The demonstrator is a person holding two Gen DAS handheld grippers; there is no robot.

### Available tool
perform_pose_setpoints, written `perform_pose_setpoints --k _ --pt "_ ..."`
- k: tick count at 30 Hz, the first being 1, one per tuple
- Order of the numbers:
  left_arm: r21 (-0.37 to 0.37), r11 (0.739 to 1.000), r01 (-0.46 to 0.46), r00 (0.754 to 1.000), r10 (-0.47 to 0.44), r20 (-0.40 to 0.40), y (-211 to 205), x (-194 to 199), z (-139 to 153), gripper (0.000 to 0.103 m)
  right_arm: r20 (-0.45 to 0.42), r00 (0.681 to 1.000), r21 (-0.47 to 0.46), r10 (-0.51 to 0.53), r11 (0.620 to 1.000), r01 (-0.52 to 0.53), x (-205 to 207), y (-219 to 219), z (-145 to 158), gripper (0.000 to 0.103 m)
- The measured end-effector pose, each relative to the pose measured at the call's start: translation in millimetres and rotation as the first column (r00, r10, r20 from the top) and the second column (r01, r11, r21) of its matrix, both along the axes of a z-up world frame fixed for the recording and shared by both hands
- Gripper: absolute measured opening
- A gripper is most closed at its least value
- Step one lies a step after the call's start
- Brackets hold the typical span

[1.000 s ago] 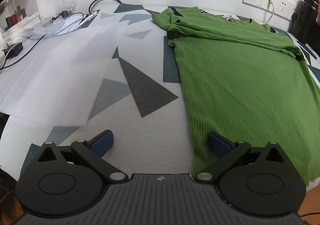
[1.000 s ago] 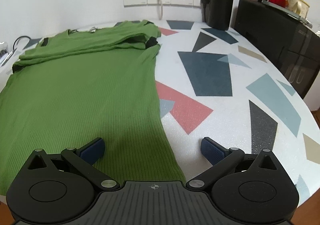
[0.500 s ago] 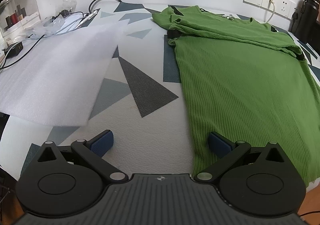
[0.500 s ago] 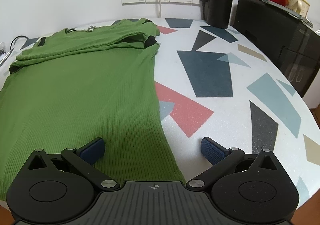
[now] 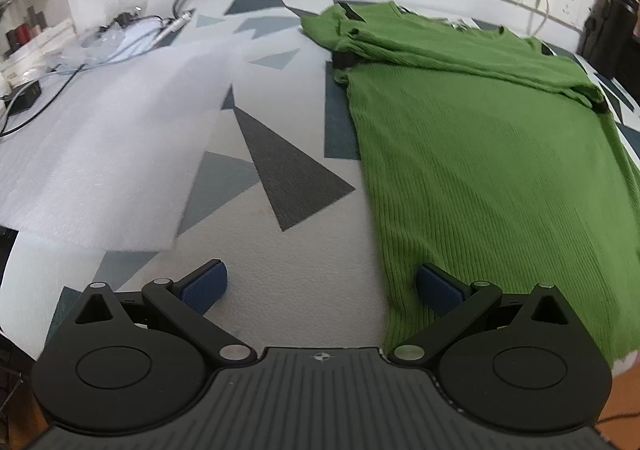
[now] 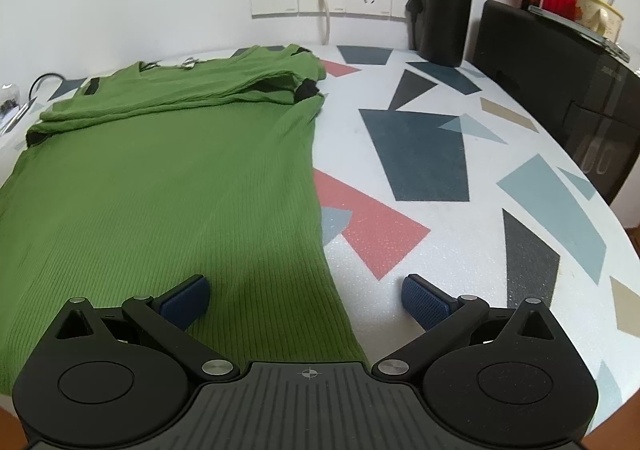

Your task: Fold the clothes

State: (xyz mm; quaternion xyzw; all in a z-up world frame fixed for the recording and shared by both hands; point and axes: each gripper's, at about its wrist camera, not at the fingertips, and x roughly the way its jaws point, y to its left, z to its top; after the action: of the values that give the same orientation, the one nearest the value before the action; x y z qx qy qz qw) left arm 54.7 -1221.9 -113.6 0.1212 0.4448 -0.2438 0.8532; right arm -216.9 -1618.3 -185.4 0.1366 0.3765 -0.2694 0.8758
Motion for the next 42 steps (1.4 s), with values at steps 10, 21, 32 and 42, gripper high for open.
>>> perform_pose_setpoints --k 10,21,32,42 --pt "0.018 0.993 0.12 0.992 -0.119 -0.036 -3.3 -32.4 3.0 0.102 -0.011 0.987 0.059 0.163 0.985 -0.162 -25.7 12.5 7.2 0.102" --pt "0.01 0.994 0.111 0.994 -0.111 -0.016 -14.6 -36.2 3.7 0.099 -0.031 0.99 0.021 0.136 0.991 -0.136 -30.3 17.0 6.4 0.1" --pt "-0.015 0.983 0.183 0.983 -0.183 -0.003 -23.8 -43.2 11.5 0.053 -0.023 0.978 0.023 0.206 0.978 -0.206 -26.4 18.0 15.2 0.043" --pt "-0.103 0.984 0.145 0.987 -0.151 -0.051 -11.2 -36.9 19.5 0.009 0.058 0.969 0.09 0.242 0.965 -0.246 -26.5 14.5 28.2 0.008"
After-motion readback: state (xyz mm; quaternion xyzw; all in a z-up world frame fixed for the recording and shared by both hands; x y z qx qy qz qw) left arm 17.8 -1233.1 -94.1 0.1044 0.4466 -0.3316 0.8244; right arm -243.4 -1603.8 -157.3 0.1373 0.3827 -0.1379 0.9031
